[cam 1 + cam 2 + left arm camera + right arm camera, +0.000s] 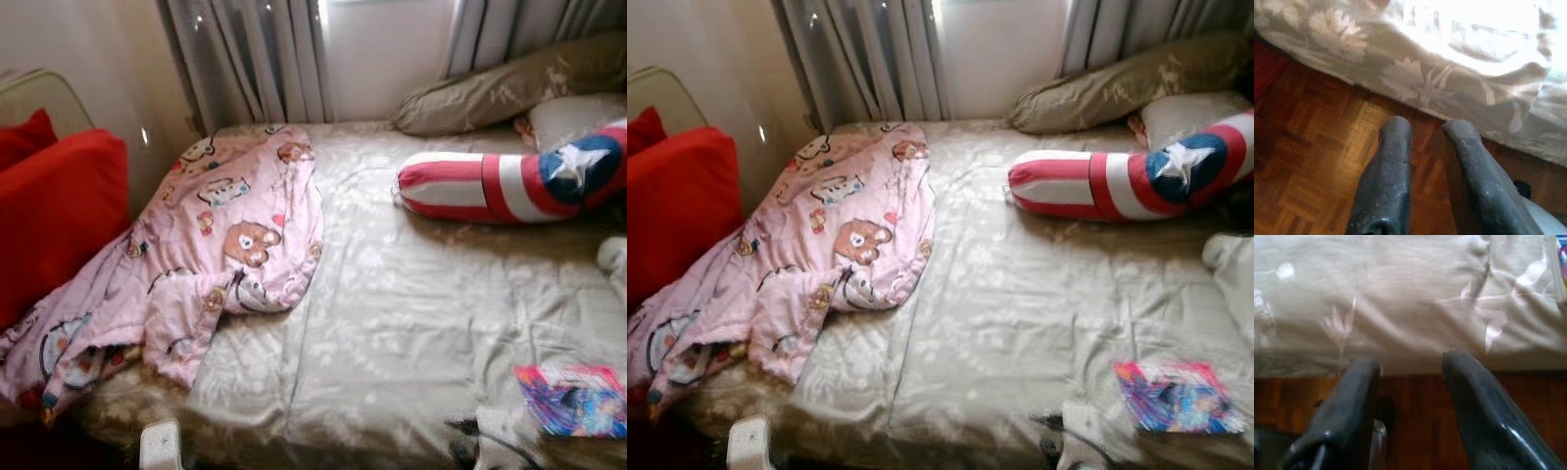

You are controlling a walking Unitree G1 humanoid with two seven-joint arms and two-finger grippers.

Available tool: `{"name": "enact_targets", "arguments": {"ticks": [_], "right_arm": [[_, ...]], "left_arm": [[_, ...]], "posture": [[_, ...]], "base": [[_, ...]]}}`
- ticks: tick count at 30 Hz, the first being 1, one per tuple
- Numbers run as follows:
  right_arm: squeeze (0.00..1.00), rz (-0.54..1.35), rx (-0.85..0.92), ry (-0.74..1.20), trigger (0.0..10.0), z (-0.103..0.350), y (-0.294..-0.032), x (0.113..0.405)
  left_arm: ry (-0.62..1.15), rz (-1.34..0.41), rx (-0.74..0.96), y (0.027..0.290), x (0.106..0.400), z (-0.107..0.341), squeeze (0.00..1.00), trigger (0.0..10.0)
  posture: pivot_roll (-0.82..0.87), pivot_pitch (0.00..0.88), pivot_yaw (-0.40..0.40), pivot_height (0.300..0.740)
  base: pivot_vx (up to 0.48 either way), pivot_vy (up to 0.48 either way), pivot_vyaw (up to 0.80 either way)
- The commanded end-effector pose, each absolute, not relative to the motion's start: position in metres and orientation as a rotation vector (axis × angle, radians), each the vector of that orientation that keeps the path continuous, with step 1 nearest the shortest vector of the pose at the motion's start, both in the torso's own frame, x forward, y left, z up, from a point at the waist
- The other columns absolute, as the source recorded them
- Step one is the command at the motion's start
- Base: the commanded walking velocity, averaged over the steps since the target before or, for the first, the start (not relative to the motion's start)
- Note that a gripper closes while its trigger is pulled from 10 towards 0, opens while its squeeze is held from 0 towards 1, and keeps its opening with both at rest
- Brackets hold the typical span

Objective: Clean up the room

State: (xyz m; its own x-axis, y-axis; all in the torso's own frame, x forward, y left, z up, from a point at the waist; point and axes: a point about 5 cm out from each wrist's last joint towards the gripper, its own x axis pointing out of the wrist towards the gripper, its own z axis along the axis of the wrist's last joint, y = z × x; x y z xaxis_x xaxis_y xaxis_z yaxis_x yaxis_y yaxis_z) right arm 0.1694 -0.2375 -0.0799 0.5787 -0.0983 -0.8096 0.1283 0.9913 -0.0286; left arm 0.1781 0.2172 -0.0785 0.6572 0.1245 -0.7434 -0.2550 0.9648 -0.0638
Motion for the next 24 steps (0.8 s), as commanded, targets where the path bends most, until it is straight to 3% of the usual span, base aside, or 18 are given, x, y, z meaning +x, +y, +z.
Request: {"name": "enact_targets", "arguments": {"ticks": [1, 24], "right_arm": [[0.00, -0.119, 0.052, 0.919, 10.0, -0.0776, -0.2298, 0.1784], [0.00, -0.115, 0.049, 0.928, 10.0, -0.0784, -0.2306, 0.1764]], "left_arm": [[0.833, 0.224, -0.140, 0.2262, 0.1775, -0.0771, 0.00, 10.0], [0.830, 0.227, -0.145, 0.2247, 0.1783, -0.0770, 0.00, 10.0]], "posture": [[0.01, 0.000, 0.077, 0.740], [0.02, 0.000, 0.069, 0.740]], "base": [[0.000, 0.480, 0.00], [0.000, 0.480, 0.00]]}}
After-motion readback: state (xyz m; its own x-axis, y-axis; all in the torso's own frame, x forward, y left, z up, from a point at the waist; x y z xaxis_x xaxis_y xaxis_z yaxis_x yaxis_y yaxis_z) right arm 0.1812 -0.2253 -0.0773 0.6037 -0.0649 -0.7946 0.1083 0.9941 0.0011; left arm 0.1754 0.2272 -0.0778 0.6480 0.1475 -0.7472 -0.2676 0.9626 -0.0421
